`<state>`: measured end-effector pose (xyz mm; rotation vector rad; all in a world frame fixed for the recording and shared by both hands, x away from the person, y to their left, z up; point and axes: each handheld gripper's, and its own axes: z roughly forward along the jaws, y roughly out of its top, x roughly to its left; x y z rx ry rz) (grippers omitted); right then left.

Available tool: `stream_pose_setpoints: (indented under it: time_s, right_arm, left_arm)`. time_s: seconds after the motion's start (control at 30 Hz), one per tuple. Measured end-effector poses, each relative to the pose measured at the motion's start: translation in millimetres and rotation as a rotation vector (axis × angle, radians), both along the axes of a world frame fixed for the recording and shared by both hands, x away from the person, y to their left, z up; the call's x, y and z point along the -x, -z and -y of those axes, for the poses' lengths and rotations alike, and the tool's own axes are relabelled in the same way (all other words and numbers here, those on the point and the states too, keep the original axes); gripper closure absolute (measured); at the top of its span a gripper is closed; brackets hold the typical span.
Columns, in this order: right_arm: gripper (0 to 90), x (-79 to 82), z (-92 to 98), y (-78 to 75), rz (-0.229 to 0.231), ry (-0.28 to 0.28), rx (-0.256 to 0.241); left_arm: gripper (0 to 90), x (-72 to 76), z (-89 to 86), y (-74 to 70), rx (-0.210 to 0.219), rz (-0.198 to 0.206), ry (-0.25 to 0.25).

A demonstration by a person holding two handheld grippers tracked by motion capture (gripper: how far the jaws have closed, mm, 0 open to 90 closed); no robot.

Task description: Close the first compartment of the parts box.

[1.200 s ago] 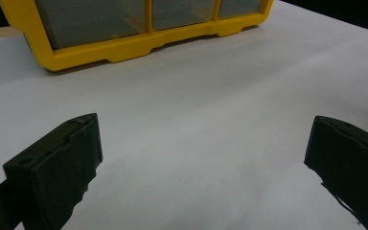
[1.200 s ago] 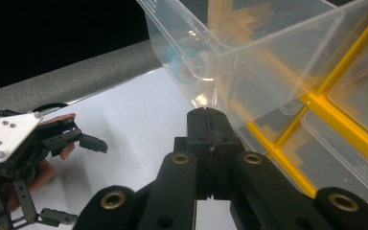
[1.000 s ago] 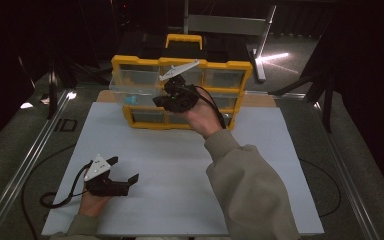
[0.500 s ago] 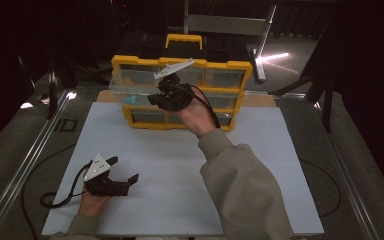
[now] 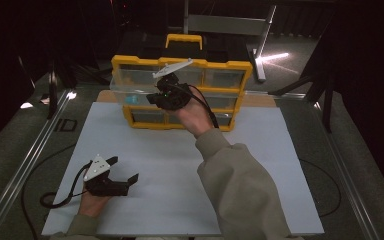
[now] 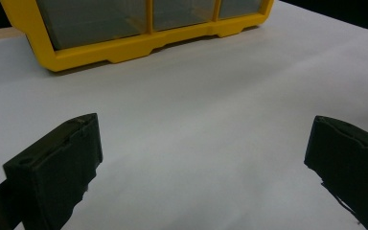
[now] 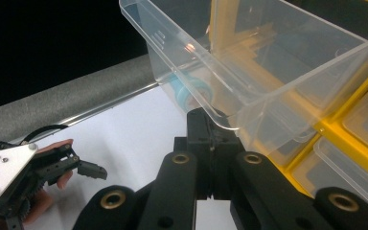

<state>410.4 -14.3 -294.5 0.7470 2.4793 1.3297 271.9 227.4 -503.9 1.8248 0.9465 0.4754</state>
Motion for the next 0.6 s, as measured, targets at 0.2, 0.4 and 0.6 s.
stream_pose_setpoints:
  time_s: [0.2,0.4,0.6]
  right_arm:
    - [90.0,-1.3,-0.6,0.9,-0.001,0.008,-0.007]
    - [90.0,-3.2,0.1,1.6,-0.006,0.022,-0.014]
    - [90.0,-4.3,0.4,2.0,-0.002,0.031,-0.020]
  left_arm:
    - [0.1,0.0,0.1,0.1,-0.002,0.000,0.001]
    - [0.1,0.0,0.0,0.0,-0.002,0.000,0.000]
    - [0.1,0.1,0.0,0.0,-0.001,0.000,0.000]
